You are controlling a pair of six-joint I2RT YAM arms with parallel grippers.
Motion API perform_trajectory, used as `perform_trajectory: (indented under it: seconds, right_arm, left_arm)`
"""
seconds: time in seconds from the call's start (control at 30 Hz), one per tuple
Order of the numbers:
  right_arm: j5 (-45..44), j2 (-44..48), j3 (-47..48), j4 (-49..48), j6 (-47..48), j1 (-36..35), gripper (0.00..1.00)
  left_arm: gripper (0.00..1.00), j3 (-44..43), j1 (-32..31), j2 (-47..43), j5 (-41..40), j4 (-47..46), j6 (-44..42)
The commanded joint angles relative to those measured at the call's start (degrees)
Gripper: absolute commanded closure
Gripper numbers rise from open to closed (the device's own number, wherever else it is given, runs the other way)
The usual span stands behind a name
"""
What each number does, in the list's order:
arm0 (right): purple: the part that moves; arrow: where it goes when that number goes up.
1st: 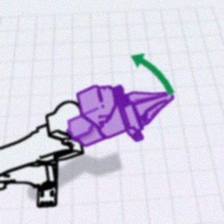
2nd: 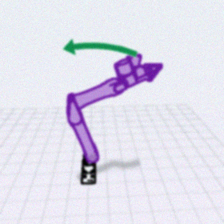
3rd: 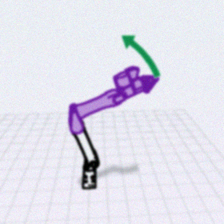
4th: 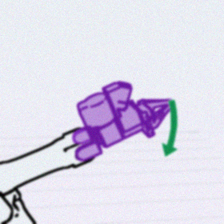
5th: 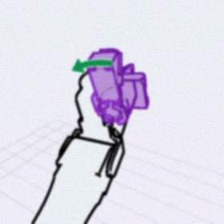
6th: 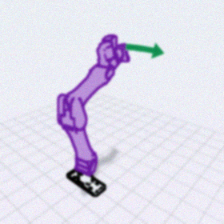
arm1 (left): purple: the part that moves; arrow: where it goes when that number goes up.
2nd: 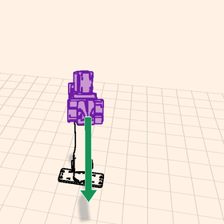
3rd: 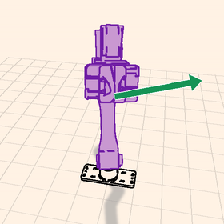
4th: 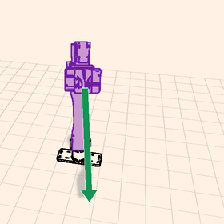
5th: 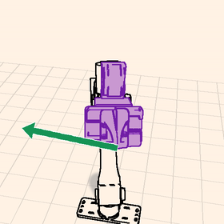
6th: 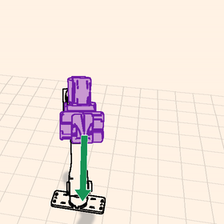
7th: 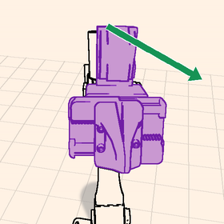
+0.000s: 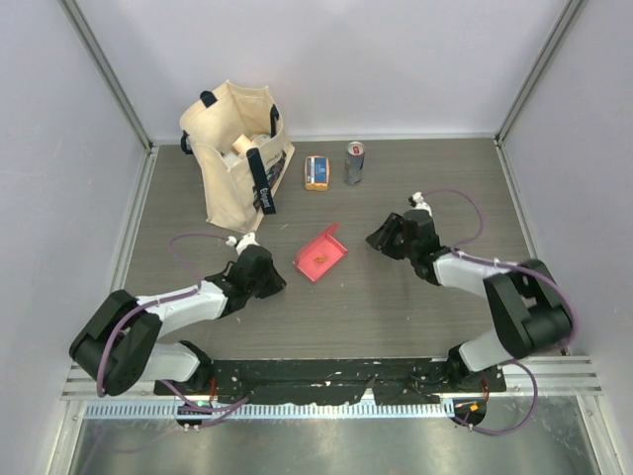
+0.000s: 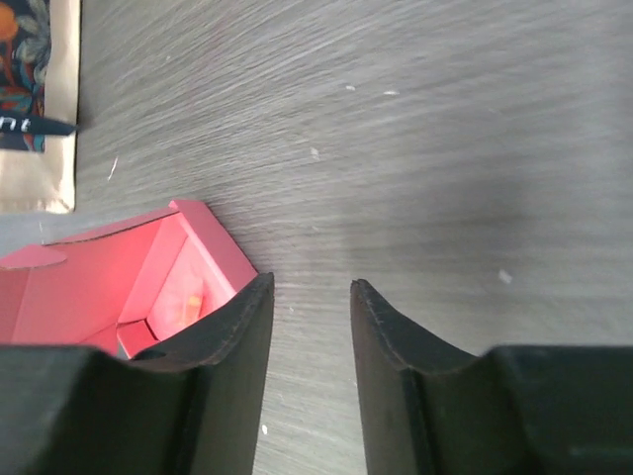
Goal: Fold the paper box
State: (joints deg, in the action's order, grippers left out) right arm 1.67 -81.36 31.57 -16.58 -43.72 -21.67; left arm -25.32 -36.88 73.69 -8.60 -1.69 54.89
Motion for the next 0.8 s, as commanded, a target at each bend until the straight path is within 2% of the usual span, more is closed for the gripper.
perform_trajectory:
  seconds: [0.0,0.17,0.33,0.43,0.53,0.57,0.6,0.63,0.77]
  right_arm:
    - [13.7,-11.6,8.6,-5.7,7.9,0.3,0.64]
    - [16.3,-18.7,8.2,-15.1,2.3,0.1,0.64]
    - [16.9,-16.3,1.9,-21.5,-3.0,-2.5,0.65]
    - [18.2,-13.9,-1.1,-24.3,-6.4,-6.1,0.65]
    - [16.9,-9.4,-3.4,-22.6,-7.2,-6.3,0.64]
    - [16.4,-6.7,-3.4,-20.5,-5.6,-5.8,0.63]
    - [13.1,-5.4,-2.8,-17.0,-0.6,-5.5,0.62]
    - [10.9,-4.1,-0.9,-8.9,3.5,-5.5,0.61]
    - [6.2,0.1,3.3,0.7,19.0,-5.7,0.53]
  left_arm:
    - [0.85,-4.3,1.2,4.0,3.0,-5.6,0.9]
    - [0.84,-7.8,2.0,8.6,3.8,-7.3,0.7]
    - [0.82,-12.1,3.0,14.4,4.6,-8.5,0.4]
    - [0.76,-13.5,4.0,16.3,5.3,-10.3,-0.3]
    - [0.64,-14.1,5.5,14.5,5.0,-8.0,-2.2]
    - [0.56,-13.3,5.8,13.2,4.6,-7.5,-2.6]
    - [0.53,-11.4,6.4,11.6,4.5,-7.0,-3.6]
    - [0.5,-10.6,6.6,8.4,4.4,-5.4,-4.3]
    - [0.41,-7.7,6.7,0.5,5.1,-3.1,-9.5]
